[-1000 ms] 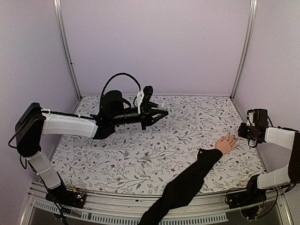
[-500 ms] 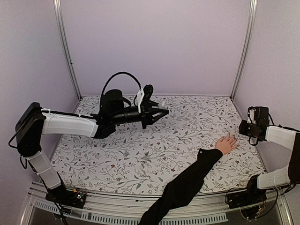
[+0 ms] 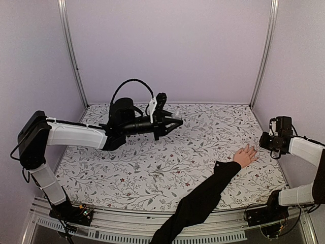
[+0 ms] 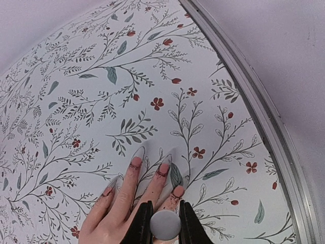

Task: Paint the nails
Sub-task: Paint the nail polish on the nail.

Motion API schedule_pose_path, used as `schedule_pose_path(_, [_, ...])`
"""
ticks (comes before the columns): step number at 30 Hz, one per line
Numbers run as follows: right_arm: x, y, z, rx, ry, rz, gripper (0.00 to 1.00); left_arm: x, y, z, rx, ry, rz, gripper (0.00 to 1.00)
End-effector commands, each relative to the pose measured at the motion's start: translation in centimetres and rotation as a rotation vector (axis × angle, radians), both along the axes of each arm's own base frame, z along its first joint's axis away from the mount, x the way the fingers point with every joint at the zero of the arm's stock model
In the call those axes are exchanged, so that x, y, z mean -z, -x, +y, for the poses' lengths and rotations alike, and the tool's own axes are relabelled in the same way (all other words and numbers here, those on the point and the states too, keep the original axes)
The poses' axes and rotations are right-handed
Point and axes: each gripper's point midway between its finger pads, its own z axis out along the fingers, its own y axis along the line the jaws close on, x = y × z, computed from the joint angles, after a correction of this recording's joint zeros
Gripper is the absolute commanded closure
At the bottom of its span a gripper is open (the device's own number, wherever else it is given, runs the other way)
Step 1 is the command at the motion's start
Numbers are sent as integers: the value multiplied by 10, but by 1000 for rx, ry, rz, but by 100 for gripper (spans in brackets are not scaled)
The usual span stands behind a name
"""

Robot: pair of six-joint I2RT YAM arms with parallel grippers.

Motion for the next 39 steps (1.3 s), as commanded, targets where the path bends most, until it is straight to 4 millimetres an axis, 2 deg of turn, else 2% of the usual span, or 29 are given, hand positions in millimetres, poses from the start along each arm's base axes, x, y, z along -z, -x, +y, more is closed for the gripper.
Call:
schedule_pose_path(1, [-24,2,-12,81,18,-57,100,-5,-5,-2,10,27,-10,100])
schedule_pose_path(8, [-33,-22,-2,-10,1,-113,100,-7,-5,-1,9,22,-12,100])
schedule_pose_path(16, [-23,-33,-3,-58,42,-83,100,-4,-8,-2,10,5,-8,100])
schedule_pose_path(20, [-8,-24,-1,-62,35,-44,100,-3,-11,-3,11,0,-5,100])
schedule_pose_path(29, [5,-20,2,-70,14,-13,100,-1,-12,-4,14,-2,4,100])
schedule_pose_path(39, [3,-5,-7,19,14,17,100,2,-13,-8,25,9,16,100])
